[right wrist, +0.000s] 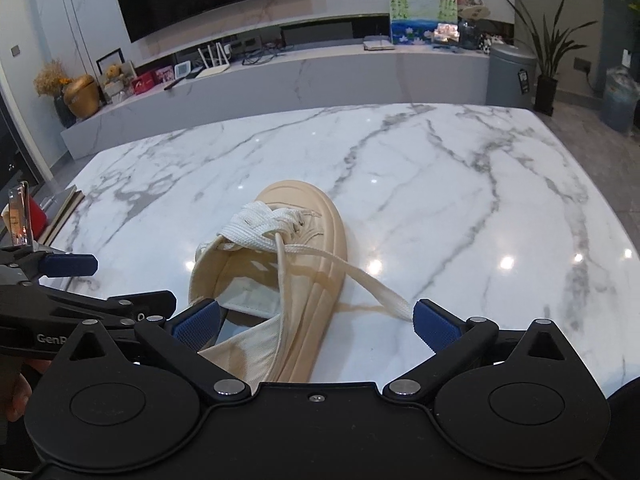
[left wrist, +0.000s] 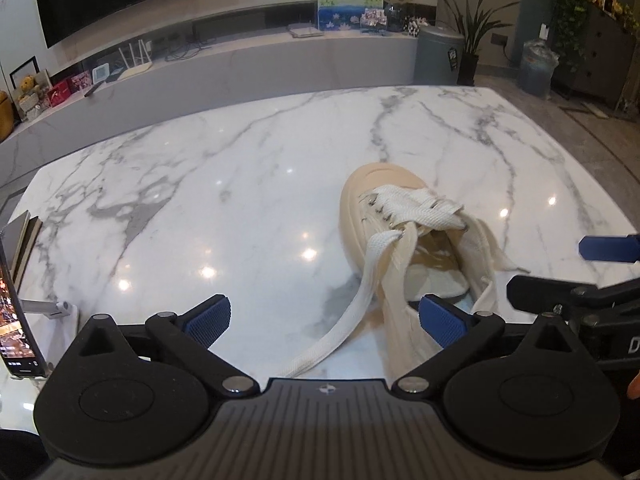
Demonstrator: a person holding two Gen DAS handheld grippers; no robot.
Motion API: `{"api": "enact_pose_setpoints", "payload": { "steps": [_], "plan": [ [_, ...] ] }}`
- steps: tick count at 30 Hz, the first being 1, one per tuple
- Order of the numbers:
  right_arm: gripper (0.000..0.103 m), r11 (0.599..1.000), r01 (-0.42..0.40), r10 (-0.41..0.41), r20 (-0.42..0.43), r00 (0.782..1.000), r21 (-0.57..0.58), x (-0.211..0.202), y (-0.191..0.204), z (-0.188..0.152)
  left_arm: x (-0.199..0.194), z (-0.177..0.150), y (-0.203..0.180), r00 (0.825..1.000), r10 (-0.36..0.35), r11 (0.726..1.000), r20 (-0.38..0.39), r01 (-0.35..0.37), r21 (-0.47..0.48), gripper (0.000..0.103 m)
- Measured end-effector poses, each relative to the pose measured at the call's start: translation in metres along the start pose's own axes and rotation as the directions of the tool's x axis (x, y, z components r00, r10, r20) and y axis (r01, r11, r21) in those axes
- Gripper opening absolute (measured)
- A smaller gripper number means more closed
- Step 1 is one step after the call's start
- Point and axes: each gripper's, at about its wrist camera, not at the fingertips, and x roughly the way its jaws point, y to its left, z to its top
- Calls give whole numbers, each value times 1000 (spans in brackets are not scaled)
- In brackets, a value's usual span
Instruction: Lace up shoes with both hands
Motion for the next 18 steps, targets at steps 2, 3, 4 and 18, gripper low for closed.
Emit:
{"api": "enact_pose_setpoints", "payload": {
  "steps": [2,3,4,18],
  "plan": [
    [102,1000,-3,3,8,1000,3,-2,-1,-2,1,1,-1,1000,-8,1000,8,8,-19,101],
    [102,1000,-6,6,12,1000,5,-4,-1,-2,1,1,-1,1000,-7,1000,9,7,-24,101],
    [102,1000,-9,8,18,1000,8,-5,-1,-3,0,0,-1,1000,-2,1000,7,2,-19,101],
    [102,1000,15,-15,45,999,-13,-14,-1,1,0,6,-6,999,36,999,-41,-34,32,100]
  ]
}}
